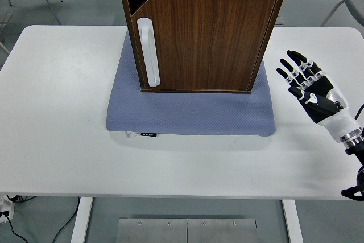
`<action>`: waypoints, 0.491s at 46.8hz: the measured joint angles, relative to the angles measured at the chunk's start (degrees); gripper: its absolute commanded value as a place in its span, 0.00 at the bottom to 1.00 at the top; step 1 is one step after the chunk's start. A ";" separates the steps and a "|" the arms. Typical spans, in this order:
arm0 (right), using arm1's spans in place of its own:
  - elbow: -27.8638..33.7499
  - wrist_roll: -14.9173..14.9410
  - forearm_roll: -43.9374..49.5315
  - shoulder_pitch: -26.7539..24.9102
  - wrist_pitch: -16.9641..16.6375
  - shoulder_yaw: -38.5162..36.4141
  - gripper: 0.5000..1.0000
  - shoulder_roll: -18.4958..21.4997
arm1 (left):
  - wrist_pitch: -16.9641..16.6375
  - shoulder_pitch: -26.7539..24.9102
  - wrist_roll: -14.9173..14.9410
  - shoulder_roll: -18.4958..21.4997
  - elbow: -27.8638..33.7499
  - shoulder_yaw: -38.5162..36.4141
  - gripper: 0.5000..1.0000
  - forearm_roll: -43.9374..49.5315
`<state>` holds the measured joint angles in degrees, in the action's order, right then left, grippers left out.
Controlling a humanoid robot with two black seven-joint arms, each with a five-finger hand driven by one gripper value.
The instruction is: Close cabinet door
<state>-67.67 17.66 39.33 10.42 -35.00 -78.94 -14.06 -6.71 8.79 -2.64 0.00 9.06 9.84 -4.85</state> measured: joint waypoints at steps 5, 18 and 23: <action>0.06 0.00 -0.64 -0.04 0.00 -0.55 1.00 -0.24 | 0.00 0.00 0.00 0.00 0.00 0.00 1.00 0.00; 1.52 0.00 -0.75 -0.05 0.00 -1.22 1.00 -0.82 | -0.01 0.00 0.00 0.00 0.00 0.00 1.00 0.00; 2.78 0.27 -0.88 0.14 0.00 -2.11 1.00 -0.90 | 0.00 0.00 0.00 0.00 0.00 0.00 1.00 -0.01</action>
<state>-64.90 17.94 38.45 10.56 -35.00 -81.05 -14.95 -6.71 8.79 -2.63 0.00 9.06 9.84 -4.87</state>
